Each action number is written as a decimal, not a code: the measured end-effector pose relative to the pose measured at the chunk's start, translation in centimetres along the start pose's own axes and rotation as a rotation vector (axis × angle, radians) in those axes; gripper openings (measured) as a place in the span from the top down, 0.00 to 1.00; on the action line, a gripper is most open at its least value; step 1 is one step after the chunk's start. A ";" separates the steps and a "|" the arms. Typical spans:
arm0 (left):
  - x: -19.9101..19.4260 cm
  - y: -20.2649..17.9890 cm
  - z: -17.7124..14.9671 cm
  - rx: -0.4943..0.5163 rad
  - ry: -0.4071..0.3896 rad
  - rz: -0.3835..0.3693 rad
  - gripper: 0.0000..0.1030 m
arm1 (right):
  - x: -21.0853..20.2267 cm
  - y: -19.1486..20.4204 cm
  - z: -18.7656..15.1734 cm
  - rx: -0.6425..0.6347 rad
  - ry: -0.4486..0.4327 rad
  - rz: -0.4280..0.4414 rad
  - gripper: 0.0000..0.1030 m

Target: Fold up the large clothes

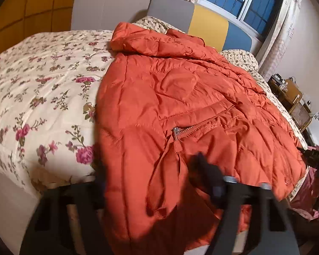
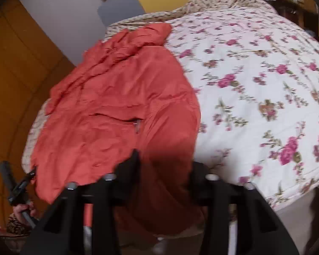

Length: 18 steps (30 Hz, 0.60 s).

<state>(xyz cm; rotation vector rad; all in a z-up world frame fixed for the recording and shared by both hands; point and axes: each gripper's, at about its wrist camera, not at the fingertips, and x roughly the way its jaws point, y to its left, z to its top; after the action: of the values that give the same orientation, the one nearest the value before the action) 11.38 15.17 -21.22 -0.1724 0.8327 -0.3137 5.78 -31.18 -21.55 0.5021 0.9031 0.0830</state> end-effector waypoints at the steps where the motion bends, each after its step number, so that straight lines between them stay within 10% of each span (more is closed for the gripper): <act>1: -0.3 0.0 0.0 0.001 -0.009 0.012 0.65 | -0.1 0.0 0.0 0.002 -0.004 0.016 0.75; 5: -2.2 0.1 0.2 -0.007 -0.065 -0.004 0.84 | -1.4 -0.3 -0.3 0.010 -0.028 0.105 0.84; 18: -8.5 -0.1 2.4 -0.064 -0.204 -0.159 0.86 | -5.6 0.7 1.6 0.073 -0.105 0.350 0.89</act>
<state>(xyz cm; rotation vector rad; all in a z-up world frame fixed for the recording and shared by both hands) 7.82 18.01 -13.69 -0.3263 0.6288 -0.4113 3.64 -32.73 -16.28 0.7228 0.7105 0.3395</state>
